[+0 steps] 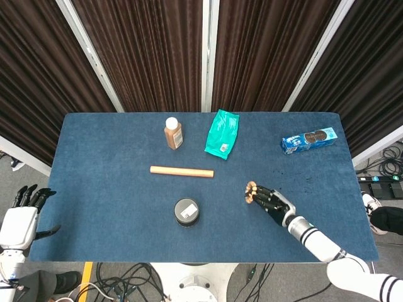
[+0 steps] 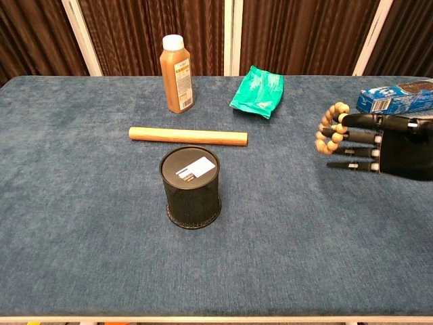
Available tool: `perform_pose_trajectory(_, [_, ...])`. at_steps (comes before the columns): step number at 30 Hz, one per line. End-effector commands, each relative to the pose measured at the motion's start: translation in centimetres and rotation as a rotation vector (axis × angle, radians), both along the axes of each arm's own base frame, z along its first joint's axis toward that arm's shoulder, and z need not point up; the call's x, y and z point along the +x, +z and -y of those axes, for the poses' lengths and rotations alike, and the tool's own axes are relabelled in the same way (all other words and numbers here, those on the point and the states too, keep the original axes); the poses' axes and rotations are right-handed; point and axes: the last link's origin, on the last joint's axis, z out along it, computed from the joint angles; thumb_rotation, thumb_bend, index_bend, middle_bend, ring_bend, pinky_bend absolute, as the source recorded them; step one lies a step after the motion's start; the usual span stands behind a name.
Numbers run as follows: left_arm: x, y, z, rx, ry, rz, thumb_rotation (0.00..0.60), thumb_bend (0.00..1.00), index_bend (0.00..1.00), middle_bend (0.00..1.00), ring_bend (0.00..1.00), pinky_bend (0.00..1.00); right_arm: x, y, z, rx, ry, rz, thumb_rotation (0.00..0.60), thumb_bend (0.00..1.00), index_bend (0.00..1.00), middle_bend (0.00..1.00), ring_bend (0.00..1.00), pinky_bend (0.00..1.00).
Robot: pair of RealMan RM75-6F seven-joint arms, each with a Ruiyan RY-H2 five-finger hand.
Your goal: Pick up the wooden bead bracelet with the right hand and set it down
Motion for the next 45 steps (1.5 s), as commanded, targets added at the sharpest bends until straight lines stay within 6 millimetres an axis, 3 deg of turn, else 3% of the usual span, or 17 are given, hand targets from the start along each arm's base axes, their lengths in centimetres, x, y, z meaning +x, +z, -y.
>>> perform_pose_trajectory(1, [0.0,0.0,0.0,-0.002,-0.001,0.000,0.600,0.01,0.23,0.17,0.05,0.03,1.1,1.3,-1.0,0.037,-0.031,0.080,0.600,0.42,0.61,0.44,0.09,0.00])
perform_pose_trajectory(3, [0.1,-0.1,0.0,-0.004,-0.001,0.001,0.600,0.01,0.23,0.17,0.05,0.03,1.5,1.3,-1.0,0.021,-0.010,0.091,0.587,0.42,0.59,0.44,0.09,0.00])
perform_pose_trajectory(5, [0.1,-0.1,0.1,-0.006,-0.001,0.003,0.600,0.01,0.23,0.17,0.05,0.03,1.6,1.3,-0.9,-0.011,0.027,0.087,0.523,0.42,0.57,0.46,0.09,0.00])
perform_pose_trajectory(7, [0.1,-0.2,0.1,-0.010,0.001,0.005,0.600,0.01,0.23,0.17,0.05,0.03,1.5,1.0,-0.8,-0.066,0.101,0.068,0.353,0.39,0.54,0.48,0.10,0.00])
perform_pose_trajectory(10, [0.1,-0.2,0.1,-0.012,0.005,0.007,0.600,0.01,0.23,0.17,0.05,0.04,1.1,0.4,-1.0,-0.128,0.233,0.027,0.192,0.24,0.48,0.50,0.11,0.00])
perform_pose_trajectory(15, [0.4,0.0,0.2,-0.004,0.002,0.008,0.600,0.01,0.23,0.17,0.05,0.03,0.9,-0.6,-0.5,-0.196,0.334,0.039,0.099,0.07,0.48,0.52,0.12,0.00])
perform_pose_trajectory(21, [0.4,0.0,0.3,-0.012,0.011,0.009,0.600,0.01,0.23,0.17,0.05,0.03,1.3,-1.3,-0.1,-0.206,0.313,0.102,0.078,0.08,0.61,0.59,0.20,0.00])
perform_pose_trajectory(28, [0.5,-0.1,0.2,-0.018,0.011,0.006,0.600,0.01,0.23,0.17,0.05,0.03,1.3,-1.8,0.2,-0.249,0.323,0.062,0.079,0.33,0.69,0.67,0.27,0.00])
perform_pose_trajectory(38, [0.4,-0.2,-0.1,-0.020,0.015,0.002,0.600,0.01,0.23,0.17,0.05,0.03,1.0,-2.5,0.6,-0.259,0.335,-0.029,0.077,0.53,0.70,0.68,0.28,0.00])
perform_pose_trajectory(45, [0.4,-0.3,-0.3,-0.025,0.016,-0.001,0.600,0.01,0.23,0.17,0.05,0.03,1.0,-2.7,0.8,-0.277,0.356,-0.073,0.080,0.55,0.71,0.67,0.28,0.00])
